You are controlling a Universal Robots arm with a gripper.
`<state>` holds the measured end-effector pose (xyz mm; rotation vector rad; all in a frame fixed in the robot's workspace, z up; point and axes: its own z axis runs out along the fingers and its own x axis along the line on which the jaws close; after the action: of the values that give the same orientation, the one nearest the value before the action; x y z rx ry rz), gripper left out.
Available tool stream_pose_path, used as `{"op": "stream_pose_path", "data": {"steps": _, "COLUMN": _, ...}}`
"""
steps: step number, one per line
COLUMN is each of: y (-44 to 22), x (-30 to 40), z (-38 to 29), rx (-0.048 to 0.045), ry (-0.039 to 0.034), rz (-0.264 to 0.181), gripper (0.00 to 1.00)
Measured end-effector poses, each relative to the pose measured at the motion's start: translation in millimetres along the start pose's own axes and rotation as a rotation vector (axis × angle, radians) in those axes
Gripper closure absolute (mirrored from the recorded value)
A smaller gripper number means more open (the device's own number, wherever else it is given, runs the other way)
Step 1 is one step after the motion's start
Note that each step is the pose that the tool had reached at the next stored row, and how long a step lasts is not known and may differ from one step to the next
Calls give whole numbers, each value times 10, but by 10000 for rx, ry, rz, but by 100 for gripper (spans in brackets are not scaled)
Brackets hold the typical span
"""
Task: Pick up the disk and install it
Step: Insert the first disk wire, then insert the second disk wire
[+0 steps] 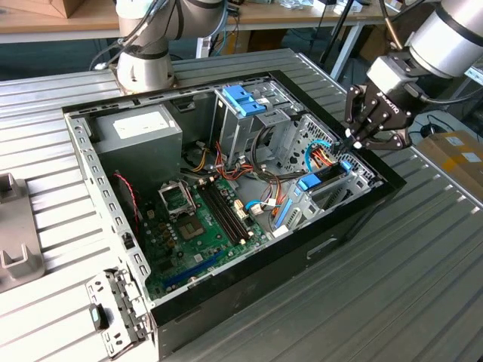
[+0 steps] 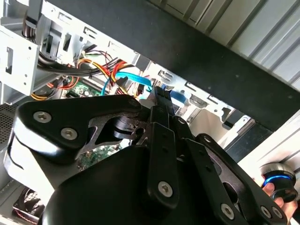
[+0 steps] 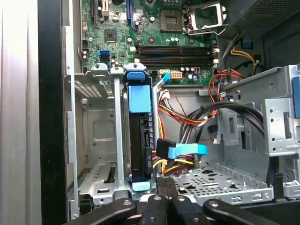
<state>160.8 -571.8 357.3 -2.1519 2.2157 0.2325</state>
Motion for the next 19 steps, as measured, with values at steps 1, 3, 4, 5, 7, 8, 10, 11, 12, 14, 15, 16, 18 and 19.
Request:
{"op": "stream_pose_path", "data": {"steps": 1, "y": -25, "x": -2, "z": -9, "rx": -25, "ry": -38, "rz": 2, "gripper": 90}}
{"op": "stream_pose_path", "data": {"steps": 3, "y": -76, "x": -4, "z": -17, "rx": -82, "ry": -73, "rz": 6, "gripper": 90}}
{"op": "stream_pose_path", "data": {"steps": 4, "y": -110, "x": -4, "z": -20, "rx": -126, "ry": -92, "rz": 10, "gripper": 90}}
{"op": "stream_pose_path", "data": {"steps": 5, "y": -119, "x": -5, "z": -21, "rx": -134, "ry": -90, "rz": 11, "gripper": 90}}
{"op": "stream_pose_path", "data": {"steps": 7, "y": -119, "x": -5, "z": -21, "rx": -135, "ry": -91, "rz": 13, "gripper": 90}}
{"op": "stream_pose_path", "data": {"steps": 8, "y": -120, "x": -5, "z": -21, "rx": -136, "ry": -92, "rz": 13, "gripper": 90}}
{"op": "stream_pose_path", "data": {"steps": 10, "y": -121, "x": -5, "z": -21, "rx": -136, "ry": -92, "rz": 12, "gripper": 90}}
{"op": "stream_pose_path", "data": {"steps": 11, "y": -121, "x": -5, "z": -21, "rx": -136, "ry": -92, "rz": 12, "gripper": 90}}
{"op": "stream_pose_path", "data": {"steps": 12, "y": -122, "x": -5, "z": -21, "rx": -135, "ry": -91, "rz": 12, "gripper": 90}}
{"op": "stream_pose_path", "data": {"steps": 14, "y": -122, "x": -5, "z": -21, "rx": -136, "ry": -91, "rz": 12, "gripper": 90}}
{"op": "stream_pose_path", "data": {"steps": 15, "y": -123, "x": -5, "z": -21, "rx": -136, "ry": -92, "rz": 12, "gripper": 90}}
{"op": "stream_pose_path", "data": {"steps": 16, "y": -123, "x": -5, "z": -21, "rx": -136, "ry": -92, "rz": 12, "gripper": 90}}
{"op": "stream_pose_path", "data": {"steps": 18, "y": -123, "x": -5, "z": -21, "rx": -136, "ry": -91, "rz": 12, "gripper": 90}}
{"op": "stream_pose_path", "data": {"steps": 19, "y": -123, "x": -5, "z": -21, "rx": -136, "ry": -92, "rz": 12, "gripper": 90}}
